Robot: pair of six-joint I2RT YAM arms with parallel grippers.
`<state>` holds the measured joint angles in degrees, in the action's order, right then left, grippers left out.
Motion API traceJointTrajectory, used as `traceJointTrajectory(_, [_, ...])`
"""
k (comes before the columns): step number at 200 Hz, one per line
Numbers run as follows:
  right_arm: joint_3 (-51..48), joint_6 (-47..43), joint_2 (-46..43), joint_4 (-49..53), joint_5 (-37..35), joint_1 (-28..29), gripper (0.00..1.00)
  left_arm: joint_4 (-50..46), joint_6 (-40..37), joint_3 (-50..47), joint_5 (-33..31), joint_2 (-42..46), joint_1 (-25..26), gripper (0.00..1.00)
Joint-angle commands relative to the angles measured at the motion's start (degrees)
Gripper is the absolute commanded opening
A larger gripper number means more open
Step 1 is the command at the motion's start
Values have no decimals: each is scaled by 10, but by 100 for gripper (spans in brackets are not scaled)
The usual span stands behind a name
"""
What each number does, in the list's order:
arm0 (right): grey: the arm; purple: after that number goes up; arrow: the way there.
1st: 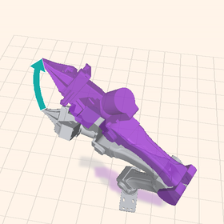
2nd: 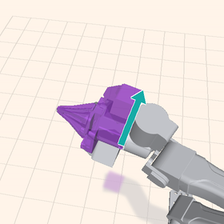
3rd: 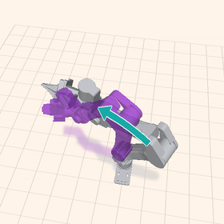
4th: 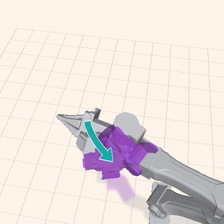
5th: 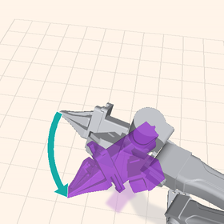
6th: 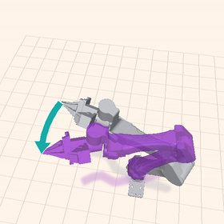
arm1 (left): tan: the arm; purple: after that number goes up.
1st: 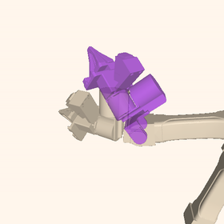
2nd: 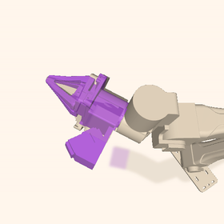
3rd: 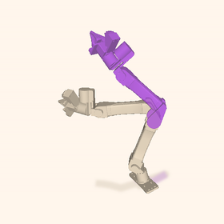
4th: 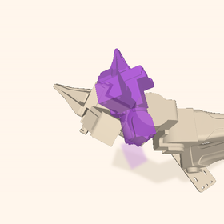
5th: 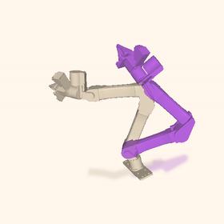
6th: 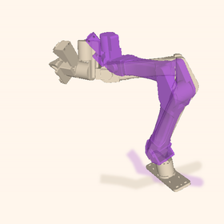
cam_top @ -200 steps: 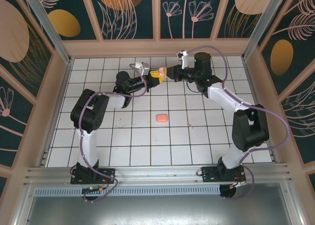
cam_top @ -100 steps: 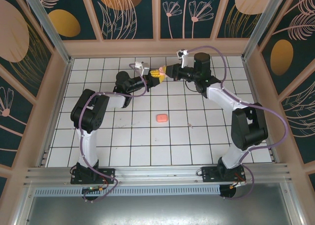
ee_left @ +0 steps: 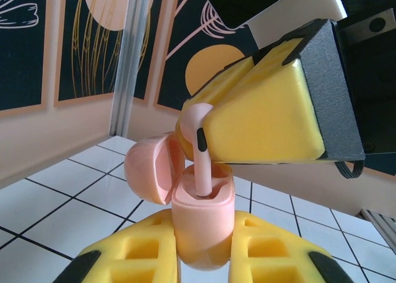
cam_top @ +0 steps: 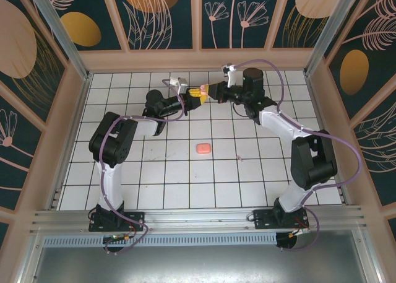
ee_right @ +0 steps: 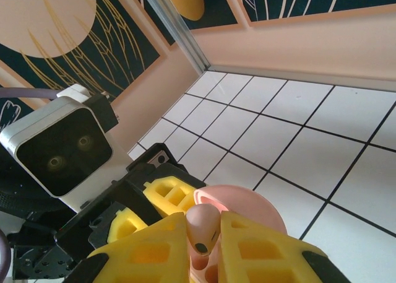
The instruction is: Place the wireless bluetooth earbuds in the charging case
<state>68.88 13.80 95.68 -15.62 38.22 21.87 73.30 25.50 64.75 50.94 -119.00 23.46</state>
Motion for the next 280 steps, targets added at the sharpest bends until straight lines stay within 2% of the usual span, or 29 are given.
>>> traceJointTrajectory(1, [-7,-31,-8,63,-29,3,16,72,16,26,7,3,-3,16])
traceJointTrajectory(109, [7,-78,-22,120,-13,3,16,93,-1,12,20,11,-3,16])
traceJointTrajectory(197, [24,-75,-60,116,-13,-1,15,77,-81,-18,27,22,-3,14])
traceJointTrajectory(280, [40,-117,-60,182,-45,9,15,92,-116,-30,37,27,-3,14])
